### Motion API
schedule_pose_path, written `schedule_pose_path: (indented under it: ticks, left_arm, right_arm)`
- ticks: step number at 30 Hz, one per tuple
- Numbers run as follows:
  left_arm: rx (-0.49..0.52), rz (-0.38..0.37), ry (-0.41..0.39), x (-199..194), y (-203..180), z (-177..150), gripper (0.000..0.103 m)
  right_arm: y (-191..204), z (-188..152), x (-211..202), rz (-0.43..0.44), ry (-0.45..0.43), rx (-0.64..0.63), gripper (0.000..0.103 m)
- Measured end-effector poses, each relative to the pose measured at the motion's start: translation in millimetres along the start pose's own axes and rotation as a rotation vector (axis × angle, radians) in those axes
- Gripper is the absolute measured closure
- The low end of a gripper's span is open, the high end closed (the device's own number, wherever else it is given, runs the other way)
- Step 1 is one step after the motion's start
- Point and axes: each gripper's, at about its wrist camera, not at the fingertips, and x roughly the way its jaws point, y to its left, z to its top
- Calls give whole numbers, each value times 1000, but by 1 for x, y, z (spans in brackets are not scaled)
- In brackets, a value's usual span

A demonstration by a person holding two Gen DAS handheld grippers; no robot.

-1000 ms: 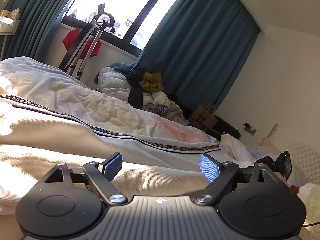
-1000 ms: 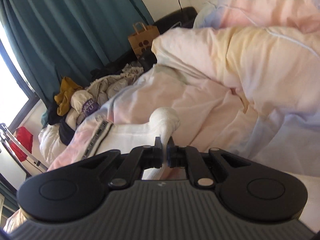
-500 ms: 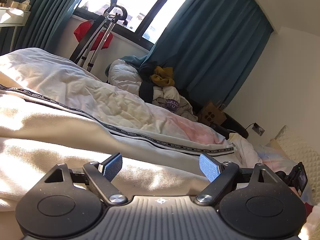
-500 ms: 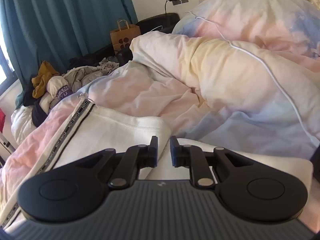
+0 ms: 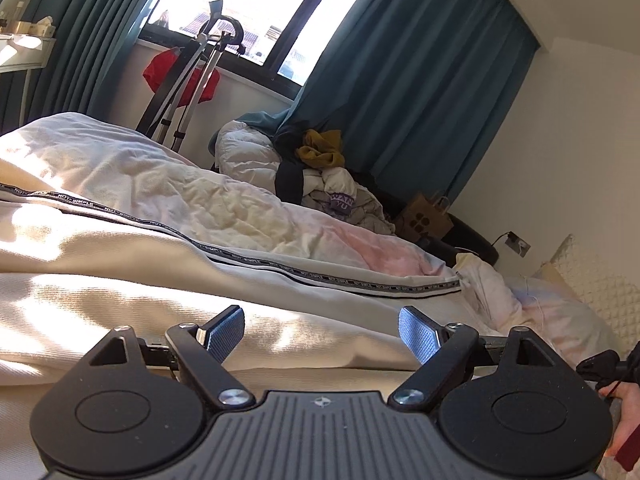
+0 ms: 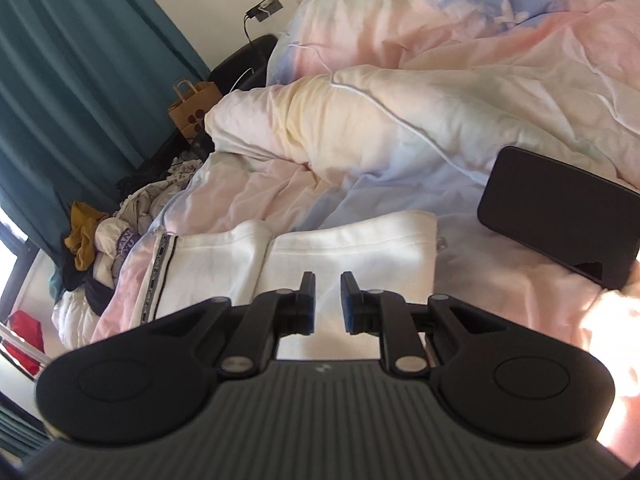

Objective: Fold clothes

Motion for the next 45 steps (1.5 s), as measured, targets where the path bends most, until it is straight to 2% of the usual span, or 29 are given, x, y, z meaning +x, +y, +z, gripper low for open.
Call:
schedule_pose_path:
  ticks: [2, 4, 5, 9, 11, 15, 17, 21, 22, 25, 30, 36, 38, 41, 45]
  left_arm:
    - [-1, 5, 4, 0, -1, -2, 16]
    - [-1, 9, 8, -1, -3, -3, 16]
    - [-2, 12, 9, -1, -4, -4, 16]
    - [-3, 21, 17, -2, -7, -7, 16]
    - [-3, 26, 21, -2, -8, -9, 16]
    - [-21, 41, 29, -1, -7, -10, 16]
    - [-52, 43, 32, 0, -2, -9, 16]
    - [-114, 44, 25, 1, 9, -6, 16]
    - [-128, 45, 22, 1, 13, -5, 16]
    - [-187, 69, 40, -9, 22, -1, 16]
    - [-349, 144, 37, -64, 36, 15, 16]
    - [-544, 207, 11, -144, 58, 37, 14]
    - [-593, 279, -8, -177, 69, 38, 8]
    - [-670, 402, -27, -226, 87, 36, 7]
    - [-794, 493, 53, -252, 122, 23, 8]
  right_arm:
    - [-8, 2, 1, -14, 2, 22, 74]
    - [-16, 4, 5, -30, 11, 51, 53]
    - [-20, 3, 8, -29, 30, 74, 50]
    - [-36, 0, 19, -44, 89, 154, 48]
    - [-38, 1, 24, -85, 85, 146, 49]
    - [-41, 3, 40, -86, 96, 132, 49]
    - [-42, 4, 48, -68, 102, 135, 55]
    - [-41, 1, 55, -49, 127, 153, 91]
    - [-39, 1, 51, -39, 106, 147, 94]
    - [-28, 4, 37, -14, 27, 113, 95]
    - [-13, 8, 17, 22, -72, 72, 95]
    - [-14, 13, 14, 47, -76, 55, 95]
    - [-15, 14, 14, 54, -78, 59, 95]
    - [-14, 15, 10, 104, -107, 61, 96]
    - [-7, 18, -1, 162, -173, 48, 96]
